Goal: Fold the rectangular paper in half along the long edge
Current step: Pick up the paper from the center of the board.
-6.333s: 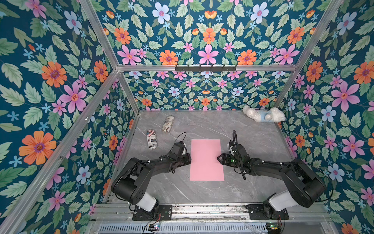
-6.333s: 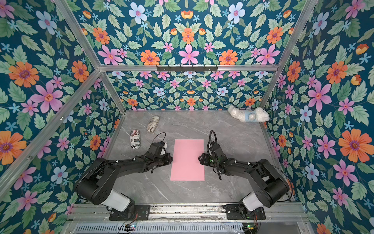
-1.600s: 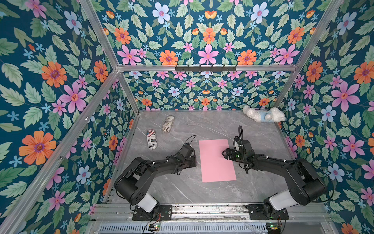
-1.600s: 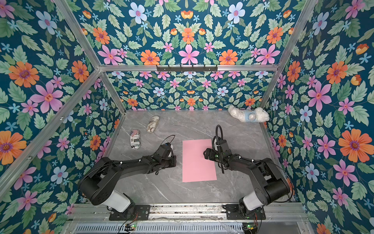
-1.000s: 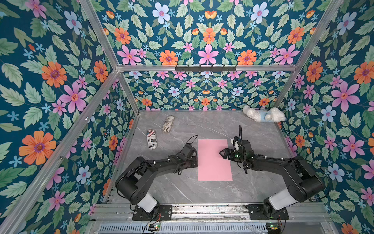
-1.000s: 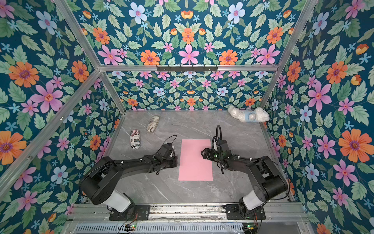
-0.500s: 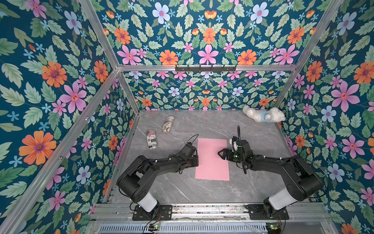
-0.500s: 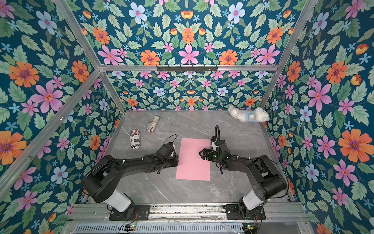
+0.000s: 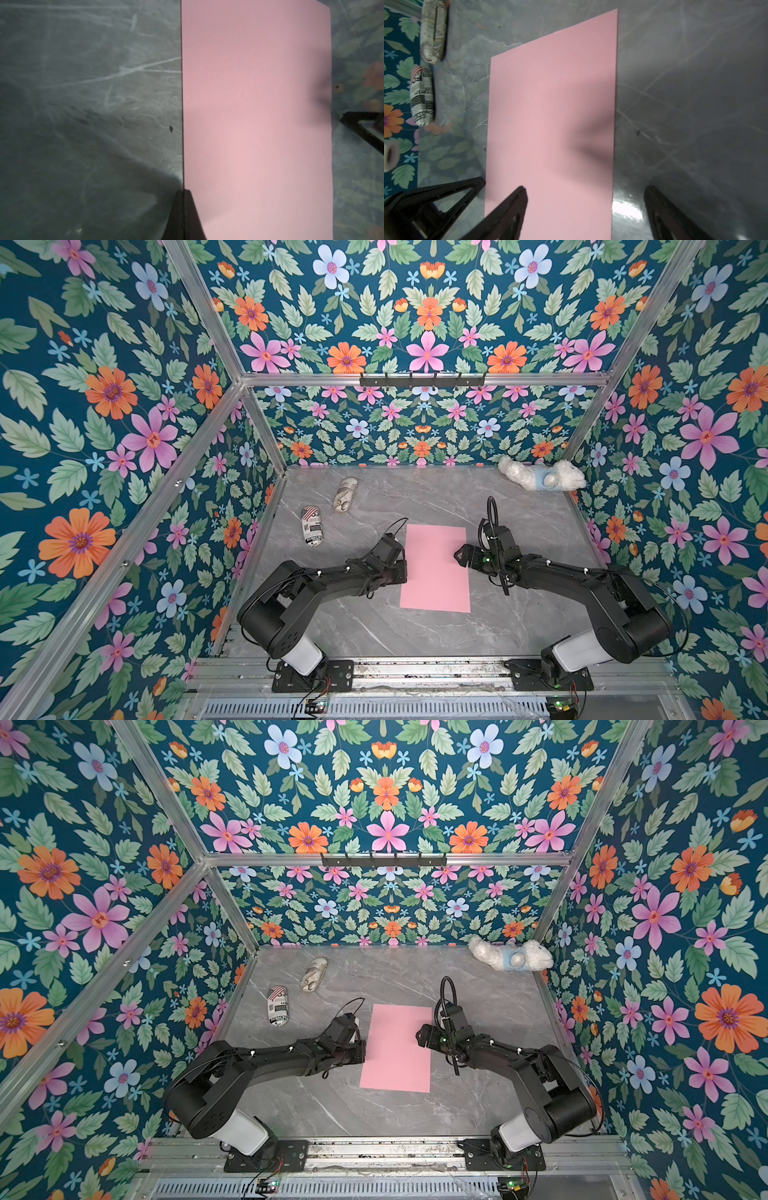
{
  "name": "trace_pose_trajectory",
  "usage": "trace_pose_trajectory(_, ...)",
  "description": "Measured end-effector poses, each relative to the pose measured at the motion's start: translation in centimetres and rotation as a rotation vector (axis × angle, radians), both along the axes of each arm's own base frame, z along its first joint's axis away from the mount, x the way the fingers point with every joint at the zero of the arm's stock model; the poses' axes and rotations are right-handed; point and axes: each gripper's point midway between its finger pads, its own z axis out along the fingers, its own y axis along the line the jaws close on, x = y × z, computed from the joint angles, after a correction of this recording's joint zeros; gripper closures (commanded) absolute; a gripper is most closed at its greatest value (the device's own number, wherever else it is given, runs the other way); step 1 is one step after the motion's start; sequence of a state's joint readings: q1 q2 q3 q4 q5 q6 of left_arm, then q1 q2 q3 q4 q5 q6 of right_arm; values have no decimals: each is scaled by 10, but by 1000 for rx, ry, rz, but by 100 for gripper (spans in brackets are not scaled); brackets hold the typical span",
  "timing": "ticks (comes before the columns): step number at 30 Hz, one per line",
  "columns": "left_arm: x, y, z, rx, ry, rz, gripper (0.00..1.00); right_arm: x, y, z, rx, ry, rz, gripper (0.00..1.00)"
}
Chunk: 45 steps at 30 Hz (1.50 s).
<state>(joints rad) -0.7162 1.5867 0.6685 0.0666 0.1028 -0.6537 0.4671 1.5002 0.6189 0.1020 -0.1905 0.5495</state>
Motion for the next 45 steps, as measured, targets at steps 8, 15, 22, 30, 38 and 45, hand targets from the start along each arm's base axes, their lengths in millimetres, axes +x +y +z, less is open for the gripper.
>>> trace_pose_trajectory(8, -5, 0, 4, 5, 9, -6, 98, -9, 4, -2, -5, 32, -5, 9)
trace_pose_trajectory(15, 10, -2, 21, 29, -43, 9, 98, -16, 18, -1, 32, 35, 22, 9)
trace_pose_trajectory(22, 17, -1, 3, 88, -28, 9, 99, -15, 20, 0, 45, 32, 22, 9)
trace_pose_trajectory(30, 28, -7, 1, 71, -55, 16, 99, -13, 26, 0, 76, 14, 36, 10)
trace_pose_trajectory(38, 29, -9, 0, 46, -73, 12, 99, -9, 32, 1, 106, -8, 49, 9)
trace_pose_trajectory(45, 25, -7, -2, 36, -80, 11, 99, -8, 33, 3, 142, -17, 56, 9)
